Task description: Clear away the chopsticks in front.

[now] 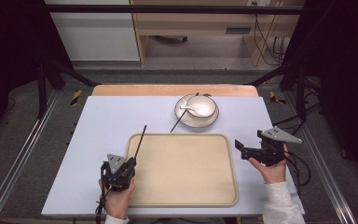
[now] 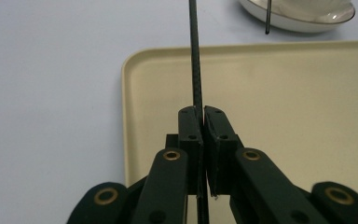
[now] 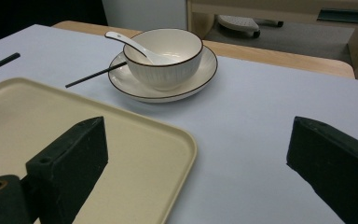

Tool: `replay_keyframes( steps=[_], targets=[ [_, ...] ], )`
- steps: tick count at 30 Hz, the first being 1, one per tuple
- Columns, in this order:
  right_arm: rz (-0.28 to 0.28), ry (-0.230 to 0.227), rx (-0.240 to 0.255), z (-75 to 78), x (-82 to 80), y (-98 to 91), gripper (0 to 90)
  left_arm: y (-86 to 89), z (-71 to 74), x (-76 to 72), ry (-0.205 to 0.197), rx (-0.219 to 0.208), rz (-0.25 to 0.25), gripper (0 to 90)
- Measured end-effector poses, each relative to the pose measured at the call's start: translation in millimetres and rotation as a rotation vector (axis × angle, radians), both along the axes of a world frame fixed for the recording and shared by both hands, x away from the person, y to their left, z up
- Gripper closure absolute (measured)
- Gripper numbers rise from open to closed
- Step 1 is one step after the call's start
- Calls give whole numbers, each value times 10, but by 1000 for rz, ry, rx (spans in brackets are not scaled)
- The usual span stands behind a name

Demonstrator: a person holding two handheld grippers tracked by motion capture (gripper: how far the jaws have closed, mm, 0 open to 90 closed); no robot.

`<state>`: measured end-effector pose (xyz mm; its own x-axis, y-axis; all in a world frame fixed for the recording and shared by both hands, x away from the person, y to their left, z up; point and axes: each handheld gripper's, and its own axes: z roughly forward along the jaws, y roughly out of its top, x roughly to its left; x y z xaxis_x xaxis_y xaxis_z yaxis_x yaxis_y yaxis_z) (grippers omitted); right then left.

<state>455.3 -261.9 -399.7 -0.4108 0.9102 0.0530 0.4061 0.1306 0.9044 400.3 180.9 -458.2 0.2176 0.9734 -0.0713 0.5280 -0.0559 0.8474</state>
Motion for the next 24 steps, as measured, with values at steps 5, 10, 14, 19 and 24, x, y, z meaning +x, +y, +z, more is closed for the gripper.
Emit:
replay_keyframes(
  steps=[5, 10, 14, 19, 24],
  targets=[
    [1, 5, -4, -8, 3, 15, 55, 33, -127, -19, 44, 10, 18, 857],
    [1, 8, -4, -16, 8, 27, 55, 23, -212, 1, 79, 21, 31, 857],
    [1, 9, -9, -19, 9, 26, 55, 13, -227, 14, 97, 38, 46, 857],
    [0, 9, -3, -16, 6, 27, 55, 11, -233, 26, 123, 53, 51, 852],
    [1, 9, -9, -18, 8, 28, 55, 13, -210, 40, 124, 53, 42, 833]
  ],
)
